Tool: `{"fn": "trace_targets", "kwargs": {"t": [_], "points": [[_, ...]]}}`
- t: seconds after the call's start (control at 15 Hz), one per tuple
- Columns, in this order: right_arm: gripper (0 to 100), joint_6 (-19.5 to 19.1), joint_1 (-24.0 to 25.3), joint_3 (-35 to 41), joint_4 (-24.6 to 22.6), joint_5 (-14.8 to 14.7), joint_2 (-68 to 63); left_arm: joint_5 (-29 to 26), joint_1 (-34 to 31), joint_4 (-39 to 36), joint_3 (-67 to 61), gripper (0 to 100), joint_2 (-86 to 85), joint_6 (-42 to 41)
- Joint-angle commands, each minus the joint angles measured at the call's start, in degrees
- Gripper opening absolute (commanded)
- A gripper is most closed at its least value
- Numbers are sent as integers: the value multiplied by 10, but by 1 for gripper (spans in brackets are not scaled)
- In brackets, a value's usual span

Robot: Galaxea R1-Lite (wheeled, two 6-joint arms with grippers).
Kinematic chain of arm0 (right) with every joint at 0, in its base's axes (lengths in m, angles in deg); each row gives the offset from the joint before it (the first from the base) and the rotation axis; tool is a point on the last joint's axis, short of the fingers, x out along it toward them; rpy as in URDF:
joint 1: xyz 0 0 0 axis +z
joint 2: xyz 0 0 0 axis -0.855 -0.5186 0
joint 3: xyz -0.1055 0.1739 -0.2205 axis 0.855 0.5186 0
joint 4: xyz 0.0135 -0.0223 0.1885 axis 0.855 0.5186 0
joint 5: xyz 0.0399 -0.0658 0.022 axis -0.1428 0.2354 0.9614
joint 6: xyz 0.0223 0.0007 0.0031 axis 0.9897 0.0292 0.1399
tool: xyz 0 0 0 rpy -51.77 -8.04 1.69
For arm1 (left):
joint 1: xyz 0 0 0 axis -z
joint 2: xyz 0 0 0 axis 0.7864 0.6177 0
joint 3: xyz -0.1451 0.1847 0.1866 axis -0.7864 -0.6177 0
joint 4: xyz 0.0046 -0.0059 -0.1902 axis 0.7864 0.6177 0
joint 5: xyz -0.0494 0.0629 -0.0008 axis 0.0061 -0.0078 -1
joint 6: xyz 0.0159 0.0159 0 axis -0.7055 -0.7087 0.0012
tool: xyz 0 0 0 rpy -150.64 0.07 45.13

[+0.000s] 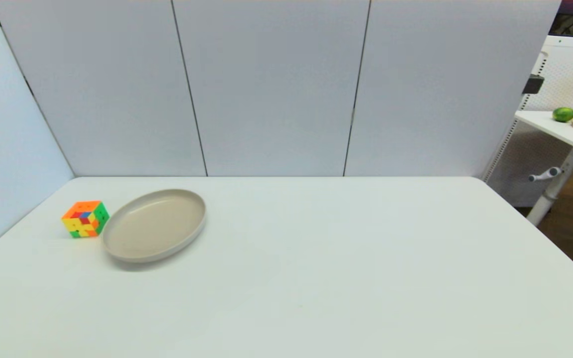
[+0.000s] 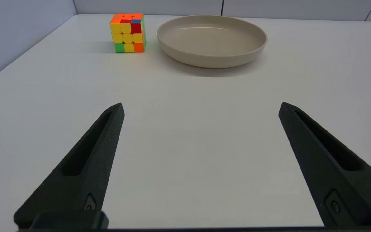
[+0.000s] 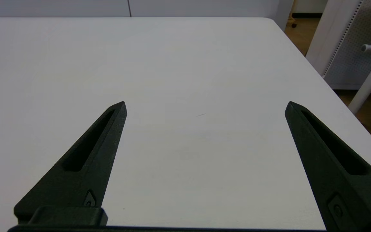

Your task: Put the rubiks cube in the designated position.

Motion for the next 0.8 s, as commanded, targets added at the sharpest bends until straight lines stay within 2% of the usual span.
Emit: {"fn": "trace_targets", "kwargs": {"t": [0.07,0.8], "points": [[100,-6,0,0,1,2,-1,0,0,0,0,100,2,0],[100,-1,0,0,4,0,-1,0,0,0,0,100,2,0]]}}
